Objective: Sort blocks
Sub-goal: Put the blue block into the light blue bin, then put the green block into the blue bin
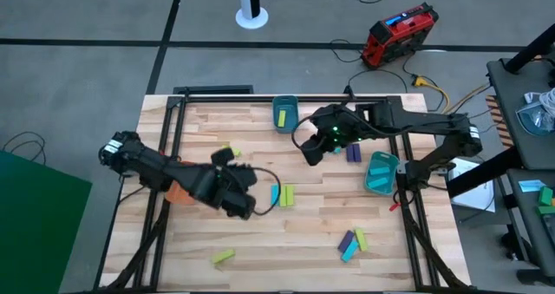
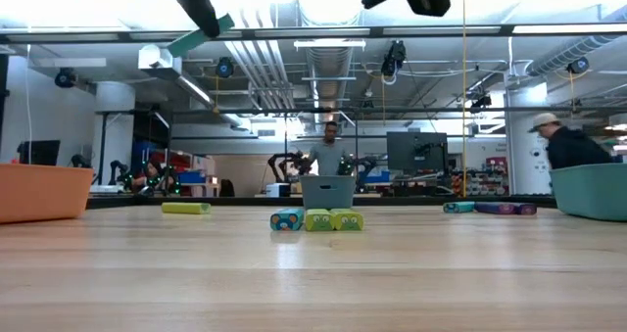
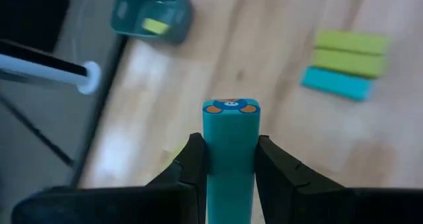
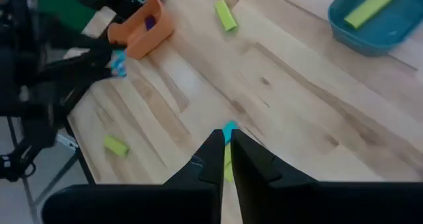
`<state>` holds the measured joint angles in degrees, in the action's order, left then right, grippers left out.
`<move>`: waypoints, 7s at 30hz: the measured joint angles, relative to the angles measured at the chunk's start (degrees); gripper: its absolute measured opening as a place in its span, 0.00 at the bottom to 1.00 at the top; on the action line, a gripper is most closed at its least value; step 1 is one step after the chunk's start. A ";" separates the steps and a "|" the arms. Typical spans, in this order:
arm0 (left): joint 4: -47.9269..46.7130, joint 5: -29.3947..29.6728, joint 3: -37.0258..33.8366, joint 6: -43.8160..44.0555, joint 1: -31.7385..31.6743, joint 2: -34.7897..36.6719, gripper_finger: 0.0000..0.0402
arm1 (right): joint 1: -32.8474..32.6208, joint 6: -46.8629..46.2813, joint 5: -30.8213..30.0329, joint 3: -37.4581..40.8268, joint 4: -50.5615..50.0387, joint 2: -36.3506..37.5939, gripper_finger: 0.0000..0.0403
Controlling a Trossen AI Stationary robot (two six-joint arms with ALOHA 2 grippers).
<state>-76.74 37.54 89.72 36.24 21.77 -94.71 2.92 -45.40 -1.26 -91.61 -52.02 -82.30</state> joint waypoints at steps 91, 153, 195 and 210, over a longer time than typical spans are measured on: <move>22.42 -9.56 -5.87 -35.72 -20.82 7.75 0.31 | 9.09 -17.21 -0.21 37.59 -36.30 23.55 0.12; 20.05 -10.54 -5.87 -31.08 -23.15 7.75 0.31 | 9.11 1.41 -3.26 18.16 -9.37 -4.95 0.03; 28.86 -35.64 -33.45 -66.65 -45.99 7.90 0.15 | 9.11 3.38 -3.13 14.25 -5.49 -7.06 0.03; 32.61 -39.83 -37.05 -77.34 -49.78 7.79 0.51 | 9.11 -0.19 -3.23 14.25 -4.45 -7.06 0.03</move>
<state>-44.13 -2.28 52.68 -41.11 -28.01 -86.91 12.03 -45.59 -4.49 -77.36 -56.47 -89.36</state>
